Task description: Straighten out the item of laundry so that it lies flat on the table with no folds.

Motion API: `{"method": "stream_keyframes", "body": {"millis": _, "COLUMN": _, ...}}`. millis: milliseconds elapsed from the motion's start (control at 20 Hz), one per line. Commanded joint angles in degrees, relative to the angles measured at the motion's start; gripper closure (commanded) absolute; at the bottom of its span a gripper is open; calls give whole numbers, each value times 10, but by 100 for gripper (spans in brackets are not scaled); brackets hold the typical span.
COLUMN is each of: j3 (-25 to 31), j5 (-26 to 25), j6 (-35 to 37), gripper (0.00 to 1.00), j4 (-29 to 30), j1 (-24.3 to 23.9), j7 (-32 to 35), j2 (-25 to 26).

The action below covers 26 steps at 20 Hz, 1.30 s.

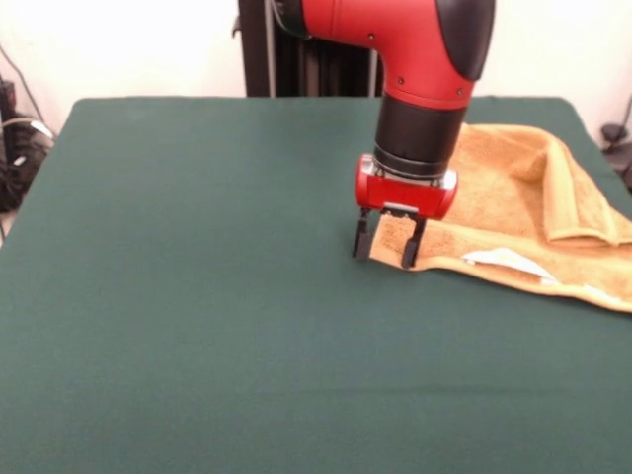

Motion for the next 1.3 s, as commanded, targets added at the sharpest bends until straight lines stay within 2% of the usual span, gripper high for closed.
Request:
{"method": "stream_keyframes", "body": {"millis": 50, "j3": 86, "j5": 19, "j6": -57, "gripper": 0, "j4": 38, "j1": 6, "j7": 139, "j2": 89}}
{"method": "stream_keyframes", "body": {"millis": 250, "j3": 108, "j5": 21, "j6": -95, "gripper": 0, "j4": 26, "j1": -7, "j7": 147, "j2": 125}}
{"method": "stream_keyframes", "body": {"millis": 400, "j3": 93, "j5": 40, "j6": -133, "gripper": 0, "j4": 20, "j1": 15, "j7": 173, "j2": 144}}
{"method": "stream_keyframes", "body": {"millis": 550, "j3": 99, "j5": 39, "j6": -148, "gripper": 0, "j4": 24, "j1": 11, "j7": 175, "j2": 147}}
{"method": "stream_keyframes", "body": {"millis": 600, "j3": 97, "j5": 46, "j6": -146, "gripper": 100, "j4": 24, "j1": 13, "j7": 173, "j2": 147}}
{"method": "stream_keyframes", "body": {"millis": 900, "j3": 91, "j5": 92, "j6": -113, "gripper": 100, "j4": 31, "j1": 31, "j7": 184, "j2": 145}}
{"method": "stream_keyframes", "body": {"millis": 1300, "j3": 132, "j5": 84, "j6": -80, "gripper": 100, "j4": 40, "j1": -12, "j7": 146, "j2": 141}}
